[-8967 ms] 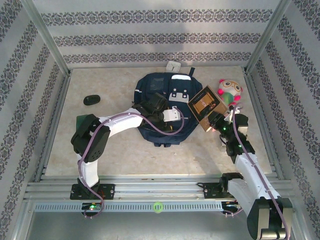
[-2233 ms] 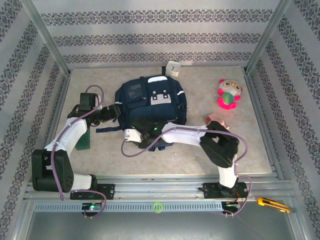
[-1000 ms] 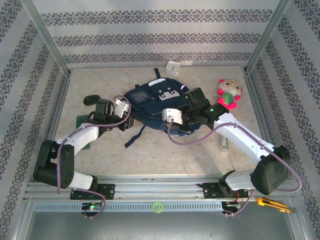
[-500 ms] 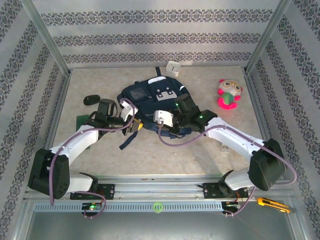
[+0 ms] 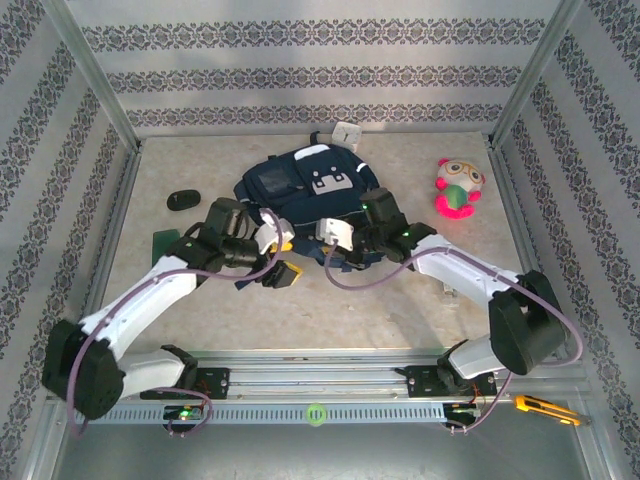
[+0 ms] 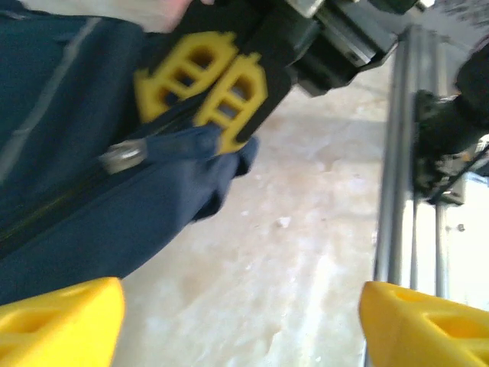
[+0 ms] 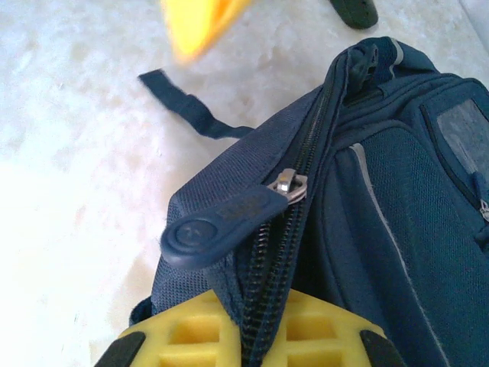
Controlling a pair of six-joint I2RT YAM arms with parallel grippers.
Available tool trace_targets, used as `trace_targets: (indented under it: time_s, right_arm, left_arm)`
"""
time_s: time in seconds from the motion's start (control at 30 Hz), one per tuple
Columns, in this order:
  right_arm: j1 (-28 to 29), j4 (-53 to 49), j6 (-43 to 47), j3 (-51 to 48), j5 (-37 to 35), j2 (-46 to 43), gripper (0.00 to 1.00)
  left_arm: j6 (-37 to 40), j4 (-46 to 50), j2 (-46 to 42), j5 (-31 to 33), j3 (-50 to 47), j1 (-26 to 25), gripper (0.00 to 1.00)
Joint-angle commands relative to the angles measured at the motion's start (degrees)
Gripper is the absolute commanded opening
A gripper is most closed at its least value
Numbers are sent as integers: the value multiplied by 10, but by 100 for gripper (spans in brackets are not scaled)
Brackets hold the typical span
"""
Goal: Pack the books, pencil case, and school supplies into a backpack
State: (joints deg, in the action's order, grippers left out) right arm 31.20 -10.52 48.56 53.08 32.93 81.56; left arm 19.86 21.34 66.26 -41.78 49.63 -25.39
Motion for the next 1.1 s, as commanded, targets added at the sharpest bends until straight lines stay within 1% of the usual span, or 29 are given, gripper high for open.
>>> trace_targets:
  time_s: [0.0, 0.07, 0.1, 0.2, 0.37, 0.4, 0.47, 0.6, 0.63, 0.7, 0.73, 0.77, 0.8, 0.83, 0.87, 0.9, 0.93, 0.97, 1.0, 1.03, 1.07]
  right_arm:
    - [-17, -35, 121, 1, 105, -52, 0]
    - [-32, -53, 160, -5, 151, -67, 0]
    - [-36, -53, 169, -9, 163, -72, 0]
    - [-39, -89, 200, 0, 171, -77, 0]
    - [-39, -122, 221, 9, 173, -76, 0]
    - [-39, -122, 220, 10, 176, -75, 0]
    - [-39, -122, 219, 11, 181, -72, 0]
    - [-39, -121, 218, 9, 189, -68, 0]
    - [-39, -122, 218, 10, 189, -69, 0]
    - [-40, -122, 213, 8, 189, -70, 0]
    - [-40, -122, 205, 6, 187, -73, 3]
    - [-40, -122, 182, 7, 184, -77, 7]
    - [-41, -122, 153, 6, 180, -83, 14]
    - [-40, -121, 101, 5, 176, -91, 25]
    - [-39, -114, 21, 3, 162, -103, 38]
    - [-36, -109, -58, 2, 139, -113, 47]
    - [-30, -114, -173, 5, 100, -125, 53]
    - [-24, -133, -263, 11, 64, -136, 55]
    - [-17, -151, -332, 14, 29, -146, 57]
    - [-3, -174, -403, 15, -9, -159, 62]
    - [13, -214, -456, 19, -33, -173, 65]
  left_arm:
    - [142, 79, -55, 115, 9, 5, 87]
    - [207, 79, -73, 137, 4, 4, 89]
    - [230, 74, -72, 142, 2, 5, 89]
    - [289, 48, -48, 135, 4, 3, 91]
    - [310, -59, 25, 96, 6, 3, 93]
    - [310, -68, 43, 82, 15, 1, 93]
    - [310, -70, 79, 53, 40, -5, 88]
    - [327, -70, 131, 21, 58, -20, 76]
    - [328, -72, 140, 14, 58, -23, 68]
    - [319, -80, 149, 1, 55, -26, 41]
    - [308, -89, 150, -3, 52, -27, 25]
    - [293, -102, 149, -4, 46, -27, 11]
    - [281, -116, 146, -5, 37, -27, 3]
    - [266, -142, 140, -3, 23, -27, 0]
    - [245, -167, 133, 4, 9, -27, 0]
    - [231, -186, 128, 6, -3, -28, 0]
    - [220, -201, 122, 7, -18, -29, 0]
    - [210, -214, 116, 10, -30, -30, 0]
    - [201, -223, 113, 12, -38, -30, 0]
    - [195, -226, 112, 15, -43, -31, 0]
    - [193, -223, 111, 17, -45, -32, 0]
